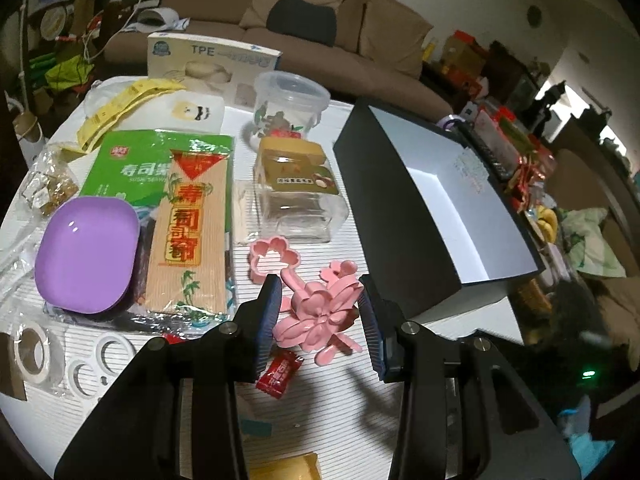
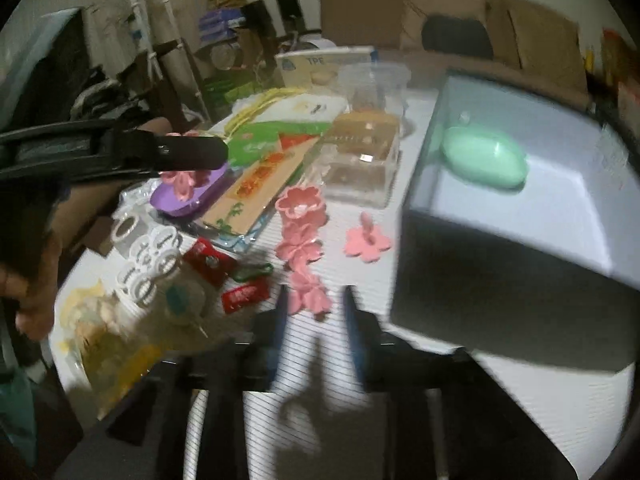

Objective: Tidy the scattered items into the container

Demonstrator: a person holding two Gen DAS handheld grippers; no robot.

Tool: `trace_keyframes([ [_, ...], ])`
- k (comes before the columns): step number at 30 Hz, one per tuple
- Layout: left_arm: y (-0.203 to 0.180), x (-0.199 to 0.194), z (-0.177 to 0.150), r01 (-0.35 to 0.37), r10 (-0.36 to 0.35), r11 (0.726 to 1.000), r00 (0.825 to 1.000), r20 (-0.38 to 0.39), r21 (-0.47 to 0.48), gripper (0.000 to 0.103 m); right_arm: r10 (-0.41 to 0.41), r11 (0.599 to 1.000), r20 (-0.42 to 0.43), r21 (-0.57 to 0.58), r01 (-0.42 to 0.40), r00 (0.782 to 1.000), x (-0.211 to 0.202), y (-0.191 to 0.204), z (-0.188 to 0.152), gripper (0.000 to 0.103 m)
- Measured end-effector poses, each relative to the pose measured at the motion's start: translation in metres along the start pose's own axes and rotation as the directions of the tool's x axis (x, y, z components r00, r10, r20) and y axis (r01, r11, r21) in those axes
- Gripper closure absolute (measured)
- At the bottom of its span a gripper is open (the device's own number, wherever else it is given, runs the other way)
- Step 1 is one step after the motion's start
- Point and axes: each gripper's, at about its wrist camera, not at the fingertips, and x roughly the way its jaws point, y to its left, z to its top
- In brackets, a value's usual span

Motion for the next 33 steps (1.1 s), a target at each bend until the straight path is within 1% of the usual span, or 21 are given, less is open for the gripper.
trace_keyframes([
  [1, 0.002, -0.002, 0.0, 0.001, -0.001, 1.0, 1.0, 0.005, -0.005, 0.066, -0.003, 0.999, -0.011, 0.048, 0.004, 1.0, 0.009, 0.0, -0.003, 0.055],
  [2, 0.005, -0.005, 0.001, 0.002, -0.002, 1.0, 1.0, 0.011, -0.01, 0.066, 0.004, 0.995, -0.018, 0.095, -0.002, 1.0, 0.017, 0.0, -0.006, 0.055],
  [4, 0.009, -0.009, 0.003, 0.006, -0.006, 1.0, 1.0, 0.022, -0.018, 0.066, 0.02, 0.978, -0.005, 0.207, -0.019, 1.0, 0.03, -0.003, -0.011, 0.055],
  [5, 0.012, -0.011, 0.005, 0.007, -0.007, 1.0, 1.0, 0.026, -0.022, 0.066, 0.012, 0.969, 0.007, 0.248, -0.013, 1.0, 0.036, -0.004, -0.012, 0.055],
  [8, 0.018, -0.012, 0.006, 0.01, -0.009, 0.999, 1.0, 0.026, -0.033, 0.066, -0.036, 0.953, 0.025, 0.303, 0.026, 0.999, 0.046, -0.006, -0.008, 0.055],
  [10, 0.021, -0.012, 0.006, 0.012, -0.011, 0.999, 1.0, 0.023, -0.037, 0.066, -0.045, 0.945, 0.01, 0.325, 0.04, 0.999, 0.057, -0.009, -0.003, 0.055],
  [12, 0.022, -0.013, 0.006, 0.017, -0.016, 0.999, 1.0, 0.023, -0.037, 0.066, -0.051, 0.944, 0.007, 0.326, 0.046, 0.999, 0.061, -0.012, 0.0, 0.055],
  [13, 0.021, -0.013, 0.006, 0.02, -0.019, 0.999, 1.0, 0.023, -0.036, 0.066, -0.058, 0.947, 0.007, 0.318, 0.052, 0.998, 0.061, -0.012, 0.0, 0.058],
  [14, 0.021, -0.014, 0.006, 0.022, -0.021, 0.999, 0.999, 0.025, -0.034, 0.066, -0.061, 0.95, 0.008, 0.307, 0.055, 0.998, 0.061, -0.012, -0.001, 0.069],
  [15, 0.02, -0.015, 0.006, 0.024, -0.023, 0.999, 0.999, 0.026, -0.035, 0.066, -0.057, 0.953, 0.011, 0.3, 0.051, 0.998, 0.059, -0.013, -0.003, 0.072],
  [16, 0.02, -0.015, 0.006, 0.027, -0.026, 0.999, 0.999, 0.027, -0.035, 0.066, -0.051, 0.955, 0.016, 0.294, 0.044, 0.999, 0.057, -0.015, -0.005, 0.073],
  [19, 0.017, -0.015, 0.006, 0.033, -0.032, 0.999, 0.999, 0.027, -0.033, 0.066, -0.044, 0.964, 0.021, 0.264, 0.037, 0.999, 0.047, -0.017, -0.01, 0.08],
  [22, 0.012, -0.011, 0.006, 0.044, -0.044, 0.999, 0.999, 0.018, -0.028, 0.066, -0.018, 0.97, 0.018, 0.244, 0.013, 1.0, 0.035, -0.019, -0.014, 0.088],
  [26, -0.001, -0.007, 0.009, 0.096, -0.096, 0.995, 0.995, 0.013, -0.018, 0.066, 0.029, 0.978, 0.015, 0.206, -0.032, 0.999, 0.006, -0.022, -0.018, 0.09],
  [29, -0.016, -0.003, 0.012, 0.126, -0.126, 0.992, 0.992, 0.013, 0.001, 0.066, 0.055, 0.977, 0.032, 0.203, -0.06, 0.998, -0.022, -0.029, -0.016, 0.091],
  [31, -0.025, 0.001, 0.012, 0.13, -0.13, 0.991, 0.992, 0.006, 0.014, 0.066, 0.062, 0.978, 0.032, 0.199, -0.067, 0.998, -0.038, -0.037, -0.012, 0.091],
  [32, -0.029, 0.004, 0.012, 0.121, -0.121, 0.992, 0.993, 0.0, 0.023, 0.066, 0.062, 0.978, 0.028, 0.197, -0.066, 0.998, -0.042, -0.039, -0.01, 0.087],
  [33, -0.03, 0.007, 0.011, 0.114, -0.114, 0.993, 0.994, -0.004, 0.025, 0.066, 0.072, 0.976, 0.031, 0.202, -0.077, 0.997, -0.044, -0.042, -0.009, 0.087],
])
